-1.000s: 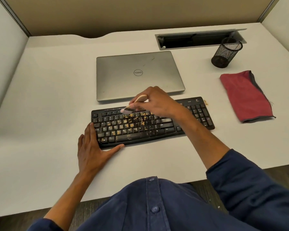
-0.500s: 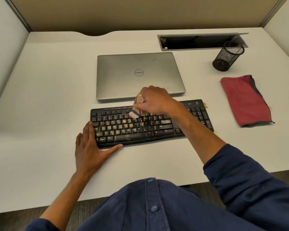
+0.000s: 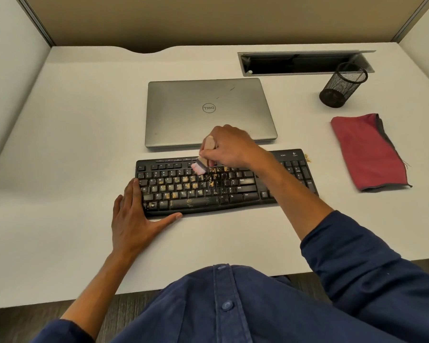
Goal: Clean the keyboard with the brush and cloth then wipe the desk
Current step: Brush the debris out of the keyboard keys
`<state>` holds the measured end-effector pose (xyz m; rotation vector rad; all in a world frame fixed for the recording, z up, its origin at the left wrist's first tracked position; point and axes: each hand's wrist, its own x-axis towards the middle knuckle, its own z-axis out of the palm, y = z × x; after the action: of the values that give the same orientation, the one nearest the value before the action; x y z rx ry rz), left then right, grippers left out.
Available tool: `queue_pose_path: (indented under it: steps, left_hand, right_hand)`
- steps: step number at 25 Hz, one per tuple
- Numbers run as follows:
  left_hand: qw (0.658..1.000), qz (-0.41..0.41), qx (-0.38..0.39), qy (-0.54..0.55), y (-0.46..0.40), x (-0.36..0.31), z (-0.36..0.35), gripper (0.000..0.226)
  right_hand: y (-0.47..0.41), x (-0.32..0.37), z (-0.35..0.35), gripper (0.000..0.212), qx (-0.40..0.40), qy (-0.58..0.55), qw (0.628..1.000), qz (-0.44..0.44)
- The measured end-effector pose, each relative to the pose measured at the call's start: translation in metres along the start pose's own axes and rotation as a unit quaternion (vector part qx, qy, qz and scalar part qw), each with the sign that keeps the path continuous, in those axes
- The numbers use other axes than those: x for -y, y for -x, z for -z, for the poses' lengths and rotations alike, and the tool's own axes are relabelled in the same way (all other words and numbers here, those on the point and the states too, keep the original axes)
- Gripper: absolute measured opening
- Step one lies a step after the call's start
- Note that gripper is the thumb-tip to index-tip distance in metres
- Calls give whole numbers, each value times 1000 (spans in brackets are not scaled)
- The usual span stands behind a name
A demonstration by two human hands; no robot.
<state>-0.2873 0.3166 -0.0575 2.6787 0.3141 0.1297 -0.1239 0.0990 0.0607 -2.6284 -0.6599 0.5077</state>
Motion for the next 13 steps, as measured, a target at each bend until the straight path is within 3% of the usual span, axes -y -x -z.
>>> queue_pose_path:
  steps: [4,9,13]
  left_hand:
    - [1000,-2,4,1,0,1,0,127]
    - [1000,2,2,7,1,-3,2,128]
    - [1000,9,2,10,0,-4,2,128]
  right_hand:
    - [10,-16,22,18,-20,62,997,-37]
    - [10,-4,7,22,-27,-53,998,3]
    - [7,-15,7,20,-63,-29,997,-35]
